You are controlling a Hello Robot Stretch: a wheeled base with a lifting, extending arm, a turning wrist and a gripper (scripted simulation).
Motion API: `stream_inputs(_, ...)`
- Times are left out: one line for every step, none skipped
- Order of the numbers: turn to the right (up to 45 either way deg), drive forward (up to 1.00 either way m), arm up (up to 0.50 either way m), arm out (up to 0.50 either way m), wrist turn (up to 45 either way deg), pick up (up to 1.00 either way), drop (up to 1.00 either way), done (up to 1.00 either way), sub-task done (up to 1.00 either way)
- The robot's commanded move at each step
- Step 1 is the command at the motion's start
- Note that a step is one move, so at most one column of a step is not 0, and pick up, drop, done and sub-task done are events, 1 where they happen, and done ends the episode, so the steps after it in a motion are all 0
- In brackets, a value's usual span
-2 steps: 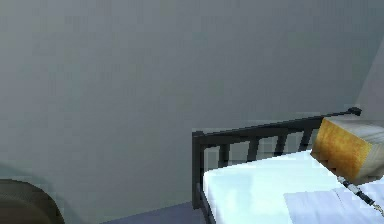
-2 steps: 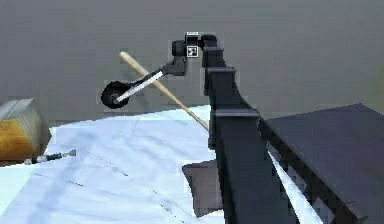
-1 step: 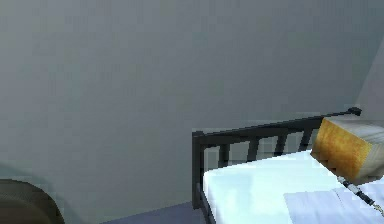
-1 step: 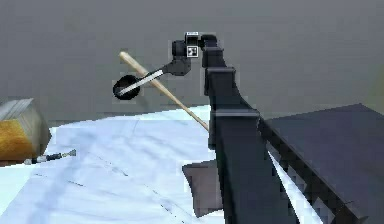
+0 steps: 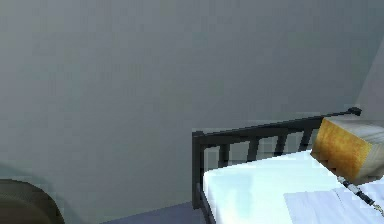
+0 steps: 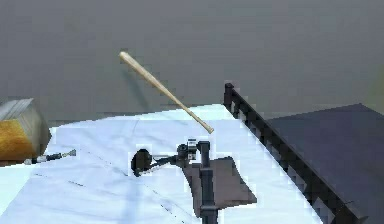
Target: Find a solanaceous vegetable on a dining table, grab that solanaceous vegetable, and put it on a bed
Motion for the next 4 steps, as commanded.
stream_inputs(0.0,0.0,-0.32,0.0,0.0,0.0,0.0,0.0,0.0)
stream_inputs(0.0,0.0,0.0,0.0,0.0,0.0,1.0,0.0,0.0)
stream_inputs(0.0,0.0,0.1,0.0,0.0,0.0,0.0,0.0,0.0)
stream_inputs(0.0,0.0,0.0,-0.08,0.0,0.0,0.0,0.0,0.0)
